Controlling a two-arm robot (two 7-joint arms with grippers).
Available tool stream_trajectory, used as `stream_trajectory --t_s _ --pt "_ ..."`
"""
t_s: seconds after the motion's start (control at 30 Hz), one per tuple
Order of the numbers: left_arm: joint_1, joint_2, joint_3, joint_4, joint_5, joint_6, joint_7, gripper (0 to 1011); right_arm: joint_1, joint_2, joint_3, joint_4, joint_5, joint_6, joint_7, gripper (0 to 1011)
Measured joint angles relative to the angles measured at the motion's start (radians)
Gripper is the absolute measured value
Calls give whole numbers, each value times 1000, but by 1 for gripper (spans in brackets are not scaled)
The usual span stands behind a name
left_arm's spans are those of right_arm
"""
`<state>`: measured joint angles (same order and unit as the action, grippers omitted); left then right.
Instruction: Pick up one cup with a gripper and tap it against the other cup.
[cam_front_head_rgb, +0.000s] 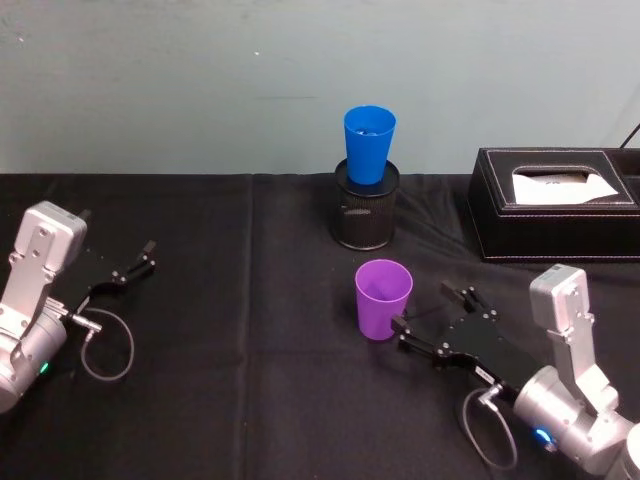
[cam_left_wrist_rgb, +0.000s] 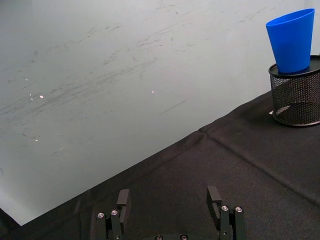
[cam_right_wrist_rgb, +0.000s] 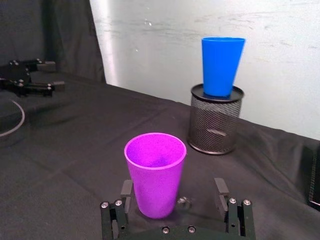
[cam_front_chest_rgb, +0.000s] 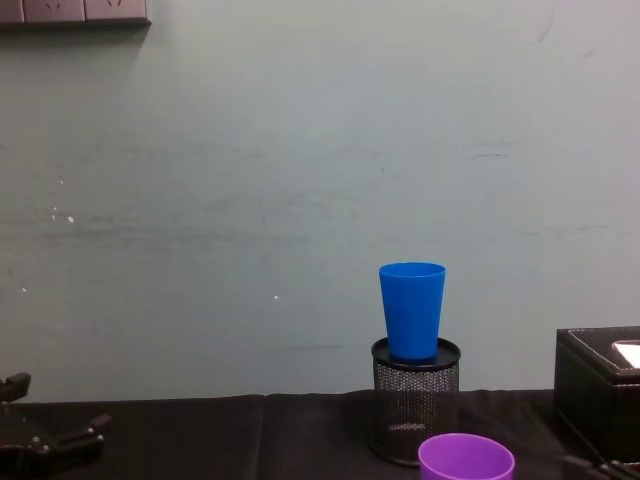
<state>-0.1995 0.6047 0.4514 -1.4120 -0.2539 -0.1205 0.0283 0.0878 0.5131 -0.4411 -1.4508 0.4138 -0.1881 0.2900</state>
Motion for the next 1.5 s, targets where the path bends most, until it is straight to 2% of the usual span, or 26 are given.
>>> stream_trajectory --t_s 0.5,0.97,1.13,1.17,1.33,1.5 --pt "0 0 0 0 0 0 0 1000 94 -114 -13 133 -25 -21 56 1002" --pt "0 0 0 0 0 0 0 1000 148 -187 -14 229 -59 -45 87 998" --pt "0 0 0 0 0 0 0 1000 152 -198 -8 237 -71 -45 87 907" --pt "0 0 0 0 0 0 0 1000 152 -200 -6 237 -75 -43 87 853" --pt "0 0 0 0 0 0 0 1000 147 -203 3 224 -83 -30 87 772" --pt "0 0 0 0 0 0 0 1000 125 -192 25 152 -91 9 75 744"
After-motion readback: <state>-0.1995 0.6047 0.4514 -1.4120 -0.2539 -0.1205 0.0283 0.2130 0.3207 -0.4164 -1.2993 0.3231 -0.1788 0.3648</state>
